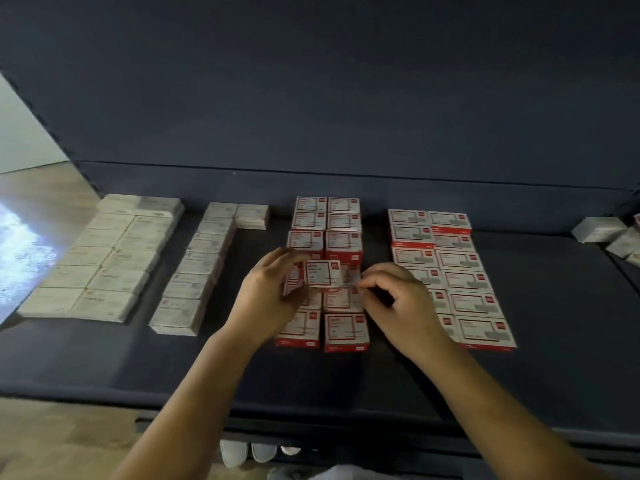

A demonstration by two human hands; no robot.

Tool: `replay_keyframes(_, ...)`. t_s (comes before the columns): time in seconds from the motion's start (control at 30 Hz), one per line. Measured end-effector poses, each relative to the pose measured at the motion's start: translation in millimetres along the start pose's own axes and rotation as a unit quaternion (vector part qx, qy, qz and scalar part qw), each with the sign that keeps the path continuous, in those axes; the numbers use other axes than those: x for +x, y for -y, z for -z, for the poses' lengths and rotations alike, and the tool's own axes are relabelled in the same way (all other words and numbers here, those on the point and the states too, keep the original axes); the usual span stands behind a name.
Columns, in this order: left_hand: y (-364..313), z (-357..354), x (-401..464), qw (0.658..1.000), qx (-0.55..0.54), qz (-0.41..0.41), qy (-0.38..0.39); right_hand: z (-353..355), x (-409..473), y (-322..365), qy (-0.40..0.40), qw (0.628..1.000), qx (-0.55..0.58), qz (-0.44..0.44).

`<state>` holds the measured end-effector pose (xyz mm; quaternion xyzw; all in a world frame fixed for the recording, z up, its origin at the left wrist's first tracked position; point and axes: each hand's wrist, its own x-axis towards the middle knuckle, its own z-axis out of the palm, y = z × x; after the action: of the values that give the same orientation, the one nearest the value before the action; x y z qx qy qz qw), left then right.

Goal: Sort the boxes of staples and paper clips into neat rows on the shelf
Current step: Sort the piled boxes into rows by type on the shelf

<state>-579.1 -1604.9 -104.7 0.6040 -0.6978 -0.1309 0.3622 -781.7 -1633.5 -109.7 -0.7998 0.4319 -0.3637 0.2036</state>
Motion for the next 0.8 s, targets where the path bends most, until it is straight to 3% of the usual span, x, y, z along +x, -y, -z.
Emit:
replay_keyframes(0.17,24,3,0,0.997,0.052,-0.052,-0.001,-21,-3,14,0.024,0.999,0.016,-0.028)
replay_keyframes(0.3,33,0,3,0.995,0.073,-0.067,0.009,-26,-13,19,0.139,0.987,0.034,-0.067)
replay_keyframes(0.5,38,-3,6,0.994,0.06,-0.09,-0.027,-23,-18,23,0.198,0.977,0.021,-0.072)
replay_keyframes(0.63,40,-5,8,0.992,0.059,-0.09,-0.068,-28,-22,22,0.174,0.982,0.021,-0.069)
replay_keyframes(0.8,39,-6,8,0.995,0.014,-0.087,-0.049,-33,-20,23,0.12,0.991,0.016,-0.057)
